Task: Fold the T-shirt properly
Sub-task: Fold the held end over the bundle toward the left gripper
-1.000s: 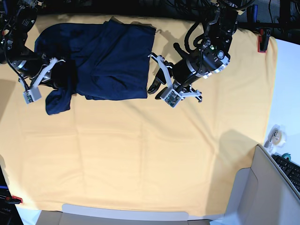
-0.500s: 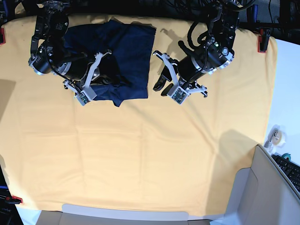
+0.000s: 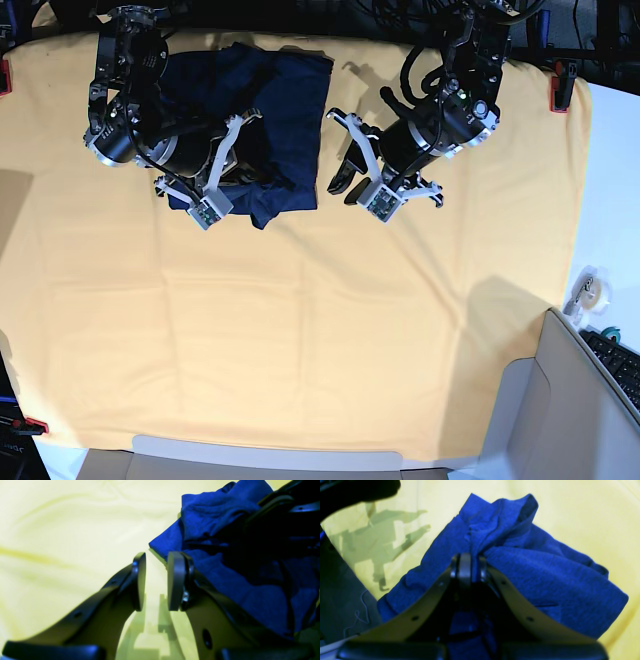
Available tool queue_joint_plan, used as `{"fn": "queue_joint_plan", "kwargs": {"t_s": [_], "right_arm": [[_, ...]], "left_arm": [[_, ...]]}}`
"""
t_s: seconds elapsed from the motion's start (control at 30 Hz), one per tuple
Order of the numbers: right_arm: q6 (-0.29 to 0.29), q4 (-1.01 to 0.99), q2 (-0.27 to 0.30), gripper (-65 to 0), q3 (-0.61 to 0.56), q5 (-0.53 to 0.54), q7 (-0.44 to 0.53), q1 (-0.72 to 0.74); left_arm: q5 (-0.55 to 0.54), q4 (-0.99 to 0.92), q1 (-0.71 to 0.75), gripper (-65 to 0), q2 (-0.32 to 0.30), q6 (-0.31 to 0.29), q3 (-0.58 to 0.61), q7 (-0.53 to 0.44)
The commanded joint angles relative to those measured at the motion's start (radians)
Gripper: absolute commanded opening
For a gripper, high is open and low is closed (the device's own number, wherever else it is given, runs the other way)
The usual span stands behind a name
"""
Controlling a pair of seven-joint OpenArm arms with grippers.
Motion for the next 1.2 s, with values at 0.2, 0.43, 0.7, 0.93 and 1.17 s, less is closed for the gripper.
{"fn": "queue_joint_plan", "kwargs": {"t_s": [0.2, 0.43, 0.7, 0.93, 1.17], "right_arm": [[0.003, -0.004, 0.002, -65.0, -0.109, -0.130, 0.017, 0.008], [0.001, -0.003, 0.000, -45.6, -0.148, -0.188, 0.018, 0.005], [0.001, -0.001, 0.002, -27.4, -0.140, -0.188, 0.018, 0.030], [0.001, 0.016, -0.006, -27.5, -0.133, -0.176, 0.018, 0.079], [0.001, 0.020, -0.067, -27.6, 0.269, -0.044, 0.018, 0.063]], "left_arm": [[-0.007, 0.019, 0.005, -49.8, 0.000, -0.001, -0.003, -0.027], [-0.007, 0.017, 0.005, -49.7, 0.000, -0.001, -0.003, -0.027], [-0.007, 0.017, 0.007, -49.7, 0.000, -0.001, -0.003, -0.027], [-0.007, 0.014, 0.007, -49.7, 0.001, -0.001, -0.003, -0.027], [-0.007, 0.014, 0.007, -49.7, 0.003, -0.001, -0.003, -0.027]]}}
